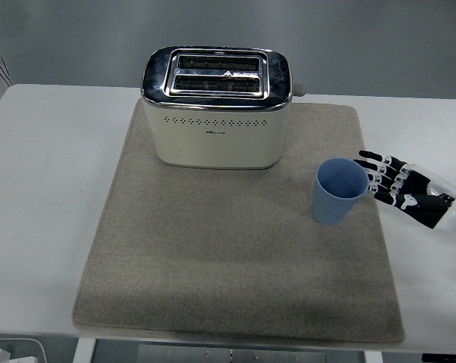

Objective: Put the water cup in front of the bread machine

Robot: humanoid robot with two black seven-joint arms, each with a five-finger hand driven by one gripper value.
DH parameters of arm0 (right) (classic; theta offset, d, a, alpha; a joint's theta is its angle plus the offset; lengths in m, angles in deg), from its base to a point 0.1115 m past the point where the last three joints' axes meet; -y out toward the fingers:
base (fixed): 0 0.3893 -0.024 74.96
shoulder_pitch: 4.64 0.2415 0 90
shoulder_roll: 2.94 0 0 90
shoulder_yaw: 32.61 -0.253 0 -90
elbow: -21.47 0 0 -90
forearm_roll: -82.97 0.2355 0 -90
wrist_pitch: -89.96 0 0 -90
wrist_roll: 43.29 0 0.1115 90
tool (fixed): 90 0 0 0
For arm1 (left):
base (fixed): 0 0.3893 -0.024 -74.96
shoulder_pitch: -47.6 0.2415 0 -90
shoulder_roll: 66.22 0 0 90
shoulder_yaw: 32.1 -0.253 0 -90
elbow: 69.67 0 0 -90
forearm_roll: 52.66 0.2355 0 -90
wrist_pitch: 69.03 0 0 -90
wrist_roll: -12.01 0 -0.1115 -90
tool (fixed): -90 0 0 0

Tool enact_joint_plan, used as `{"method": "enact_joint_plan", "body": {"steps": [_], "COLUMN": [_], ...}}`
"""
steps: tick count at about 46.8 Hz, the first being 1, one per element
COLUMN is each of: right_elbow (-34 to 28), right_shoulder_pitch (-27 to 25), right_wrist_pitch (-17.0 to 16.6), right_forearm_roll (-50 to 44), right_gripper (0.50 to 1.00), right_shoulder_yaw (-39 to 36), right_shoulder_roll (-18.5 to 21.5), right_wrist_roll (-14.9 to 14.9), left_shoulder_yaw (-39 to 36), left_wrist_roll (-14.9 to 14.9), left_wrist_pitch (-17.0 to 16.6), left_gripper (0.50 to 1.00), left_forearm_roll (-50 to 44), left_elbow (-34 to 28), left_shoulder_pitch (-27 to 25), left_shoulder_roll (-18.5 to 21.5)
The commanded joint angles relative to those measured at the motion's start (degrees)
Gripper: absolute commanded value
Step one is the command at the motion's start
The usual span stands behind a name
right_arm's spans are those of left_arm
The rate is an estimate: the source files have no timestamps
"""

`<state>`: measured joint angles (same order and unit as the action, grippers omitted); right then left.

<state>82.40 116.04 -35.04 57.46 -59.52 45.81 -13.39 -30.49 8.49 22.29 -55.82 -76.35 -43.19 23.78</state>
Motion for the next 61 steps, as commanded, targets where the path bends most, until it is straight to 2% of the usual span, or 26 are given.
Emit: {"method": "enact_joint_plan", "body": {"steps": [1, 9, 13, 21, 27, 52, 61], "right_elbow": [0.33, 0.42, 0.33, 0.33, 0.33, 0.59, 0.59], "right_shoulder_pitch": [-0.18, -0.01, 0.26, 0.79, 0.96, 0.7, 0.7], "right_wrist_pitch": [0.0, 0.19, 2.56, 5.73, 6.87, 3.89, 3.88], "right_forearm_roll": [-1.12, -3.75, -4.98, -5.16, -5.16, -5.25, -5.34], "right_gripper": [0.919, 0.919, 0.919, 0.919, 0.919, 0.919, 0.919], "right_shoulder_yaw": [-0.16, -0.16, -0.16, -0.42, -0.51, -0.42, -0.42], "right_shoulder_roll": [1.08, 4.16, 5.83, 6.27, 6.27, 6.36, 7.15], "right_wrist_roll": [0.07, 0.07, 0.07, 0.07, 0.07, 0.51, 0.6], "left_shoulder_yaw": [0.06, -0.03, -0.03, 0.06, -0.03, 0.06, -0.03], "left_wrist_roll": [0.0, 0.0, 0.0, 0.0, 0.0, 0.0, 0.0], "left_wrist_pitch": [0.0, 0.0, 0.0, 0.0, 0.0, 0.0, 0.0], "left_gripper": [1.0, 1.0, 1.0, 1.0, 1.0, 1.0, 1.0], "left_forearm_roll": [0.0, 0.0, 0.0, 0.0, 0.0, 0.0, 0.0], "left_elbow": [0.0, 0.0, 0.0, 0.0, 0.0, 0.0, 0.0], "left_shoulder_pitch": [0.0, 0.0, 0.0, 0.0, 0.0, 0.0, 0.0], "left_shoulder_roll": [0.0, 0.0, 0.0, 0.0, 0.0, 0.0, 0.0]}}
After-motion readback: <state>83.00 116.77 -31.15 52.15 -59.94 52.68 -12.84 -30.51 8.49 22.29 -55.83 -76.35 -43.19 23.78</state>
